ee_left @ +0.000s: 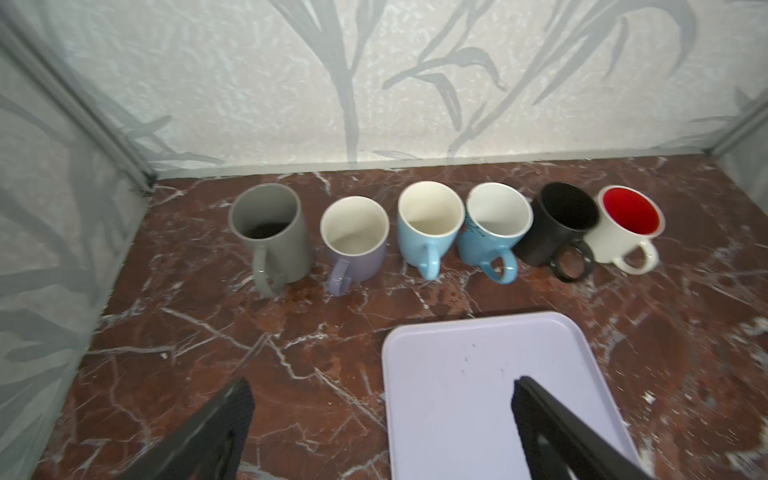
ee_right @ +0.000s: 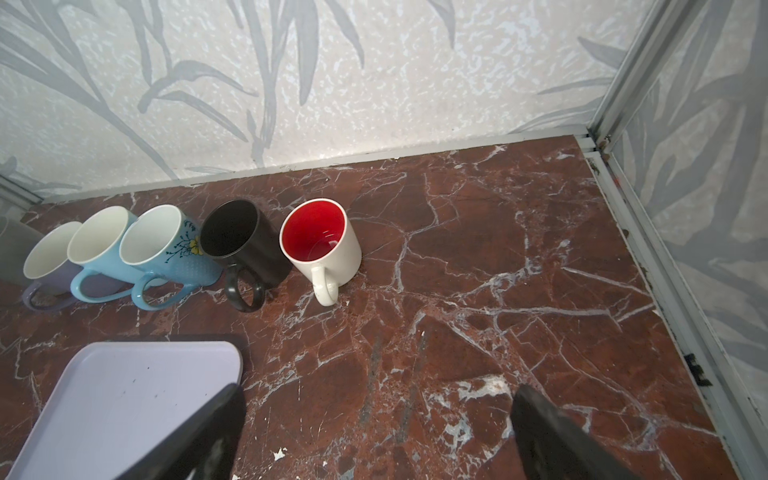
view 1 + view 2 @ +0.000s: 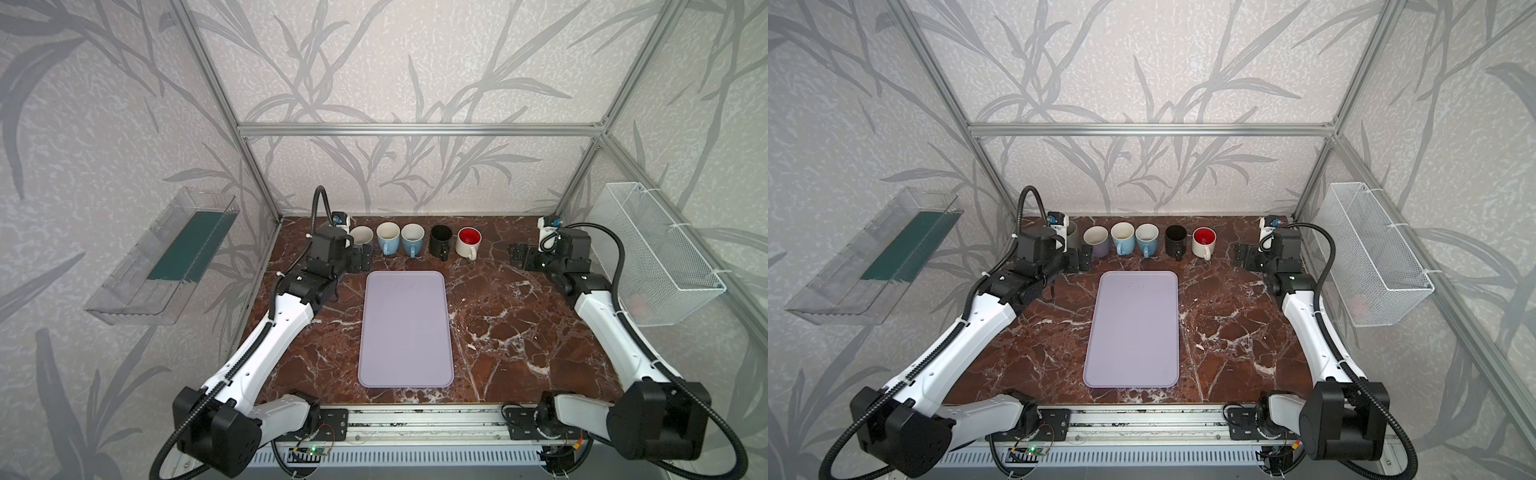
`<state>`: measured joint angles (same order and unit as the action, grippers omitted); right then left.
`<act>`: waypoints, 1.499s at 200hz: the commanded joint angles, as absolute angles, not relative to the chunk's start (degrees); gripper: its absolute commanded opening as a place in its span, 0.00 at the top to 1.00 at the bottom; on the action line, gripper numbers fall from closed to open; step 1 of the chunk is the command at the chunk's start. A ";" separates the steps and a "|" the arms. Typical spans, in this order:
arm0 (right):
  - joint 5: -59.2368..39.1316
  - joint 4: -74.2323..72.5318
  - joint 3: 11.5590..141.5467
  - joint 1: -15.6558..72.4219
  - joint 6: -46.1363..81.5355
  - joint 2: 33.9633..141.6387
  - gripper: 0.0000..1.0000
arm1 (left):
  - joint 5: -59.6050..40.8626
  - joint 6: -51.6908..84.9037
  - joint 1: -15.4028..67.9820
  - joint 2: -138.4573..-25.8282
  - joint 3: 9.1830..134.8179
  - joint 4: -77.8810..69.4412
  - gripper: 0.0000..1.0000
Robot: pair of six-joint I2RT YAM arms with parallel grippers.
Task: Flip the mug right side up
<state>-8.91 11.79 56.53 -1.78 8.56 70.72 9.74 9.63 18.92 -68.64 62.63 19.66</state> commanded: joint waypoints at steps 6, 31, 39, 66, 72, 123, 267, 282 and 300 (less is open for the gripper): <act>-11.11 8.95 53.87 -4.59 11.05 70.80 0.01 | 16.54 10.08 14.82 -67.76 56.82 12.53 0.01; -11.60 6.64 51.75 -5.83 10.92 72.15 0.01 | 17.84 9.49 10.36 -68.40 51.17 6.25 0.01; -11.44 5.21 50.54 -6.14 10.85 72.21 0.01 | 18.19 9.44 9.21 -68.39 49.40 4.00 0.01; -10.99 0.06 47.00 -7.33 11.12 72.87 0.01 | 16.12 9.96 4.71 -68.68 44.88 -0.67 0.01; -10.99 -0.57 46.58 -7.66 11.26 73.24 0.01 | 16.63 10.00 4.06 -68.72 44.13 -1.47 0.01; -10.42 -6.11 42.74 -9.14 11.22 74.44 0.01 | 15.95 9.77 -1.13 -69.14 38.96 -7.23 0.01; -8.26 -20.93 33.94 -9.13 7.91 75.65 0.01 | 11.74 10.61 -6.62 -77.99 16.58 -51.85 0.01; -9.44 -23.26 32.94 -9.23 8.06 75.85 0.01 | 11.48 10.30 -6.59 -80.09 16.29 -54.35 0.01; -10.10 -25.77 32.17 -9.22 8.62 76.61 0.01 | 10.60 9.78 -6.53 -82.10 15.49 -57.72 0.01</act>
